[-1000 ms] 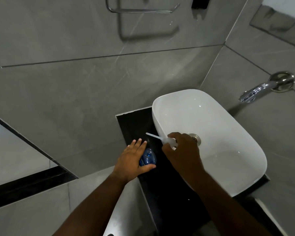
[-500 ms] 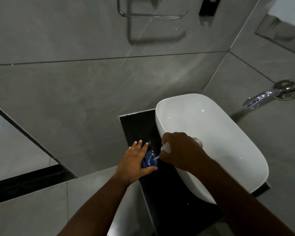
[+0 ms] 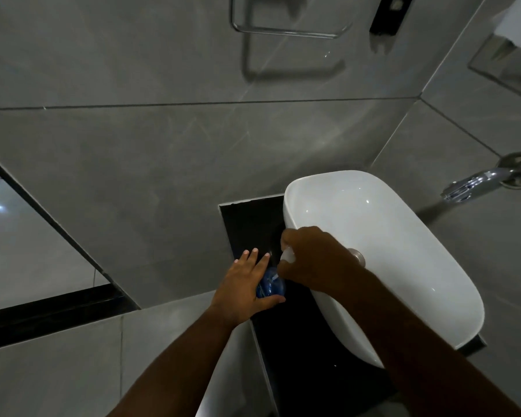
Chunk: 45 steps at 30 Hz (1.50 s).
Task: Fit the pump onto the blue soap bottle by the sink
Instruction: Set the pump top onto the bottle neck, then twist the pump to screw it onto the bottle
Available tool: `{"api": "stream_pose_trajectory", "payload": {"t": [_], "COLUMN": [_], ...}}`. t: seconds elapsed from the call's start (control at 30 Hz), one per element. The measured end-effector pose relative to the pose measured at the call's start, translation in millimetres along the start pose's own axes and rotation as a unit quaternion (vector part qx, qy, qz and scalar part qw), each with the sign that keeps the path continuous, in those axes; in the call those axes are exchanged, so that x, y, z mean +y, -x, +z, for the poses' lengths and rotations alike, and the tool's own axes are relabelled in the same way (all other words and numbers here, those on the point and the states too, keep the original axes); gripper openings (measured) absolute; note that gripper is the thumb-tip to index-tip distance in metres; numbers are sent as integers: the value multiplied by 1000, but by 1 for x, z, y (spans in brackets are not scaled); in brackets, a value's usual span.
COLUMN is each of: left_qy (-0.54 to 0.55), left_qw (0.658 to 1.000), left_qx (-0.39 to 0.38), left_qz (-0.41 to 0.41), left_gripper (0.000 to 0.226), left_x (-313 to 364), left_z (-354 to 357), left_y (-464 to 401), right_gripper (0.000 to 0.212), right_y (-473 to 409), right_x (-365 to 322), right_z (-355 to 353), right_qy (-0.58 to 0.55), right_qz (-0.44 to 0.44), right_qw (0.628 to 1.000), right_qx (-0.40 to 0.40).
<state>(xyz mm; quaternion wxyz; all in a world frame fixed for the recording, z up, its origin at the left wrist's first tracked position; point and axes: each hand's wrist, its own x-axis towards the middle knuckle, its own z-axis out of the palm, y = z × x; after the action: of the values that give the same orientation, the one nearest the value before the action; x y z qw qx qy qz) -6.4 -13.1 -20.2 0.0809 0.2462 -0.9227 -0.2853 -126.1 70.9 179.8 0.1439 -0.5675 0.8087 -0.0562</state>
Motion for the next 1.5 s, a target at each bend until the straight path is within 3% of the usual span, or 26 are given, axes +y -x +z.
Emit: {"api": "stream_pose_trajectory", "payload": {"t": [0.2, 0.33, 0.5, 0.6, 0.93, 1.03, 1.17, 1.3, 1.4, 1.5], "left_qy": [-3, -27, -65, -81, -98, -93, -86, -74, -67, -62], "left_qw": [1000, 999, 997, 995, 994, 994, 995, 996, 997, 997], "left_qx": [15, 27, 45, 44, 9, 11, 12, 17, 17, 16], "left_qz": [-2, 0, 15, 24, 50, 48, 51, 46, 46, 44], "left_gripper": [100, 100, 98, 98, 102, 102, 102, 101, 99, 99], "left_x": [1, 0, 0, 0, -4, -4, -4, -5, -5, -4], "left_z": [2, 2, 3, 3, -5, -4, -3, -3, -2, -3], "left_y": [2, 2, 2, 0, -2, -2, -3, -3, -3, -2], "right_gripper": [23, 21, 48, 44, 16, 21, 10, 20, 29, 15], "right_y": [-13, -10, -1, 9, 3, -2, -7, -9, -9, -9], "right_x": [5, 16, 28, 33, 42, 47, 51, 53, 55, 55], "right_z": [44, 63, 76, 83, 97, 99, 106, 111, 110, 111], "right_qy": [-28, -75, -219, -291, -303, -288, -270, -255, -301, -293], "right_qz": [22, 35, 76, 88, 96, 63, 37, 76, 52, 28], "right_qw": [996, 995, 971, 952, 947, 955, 962, 962, 952, 955], "right_qx": [-85, -64, -57, -17, 45, 23, 23, 63, 34, 24]}}
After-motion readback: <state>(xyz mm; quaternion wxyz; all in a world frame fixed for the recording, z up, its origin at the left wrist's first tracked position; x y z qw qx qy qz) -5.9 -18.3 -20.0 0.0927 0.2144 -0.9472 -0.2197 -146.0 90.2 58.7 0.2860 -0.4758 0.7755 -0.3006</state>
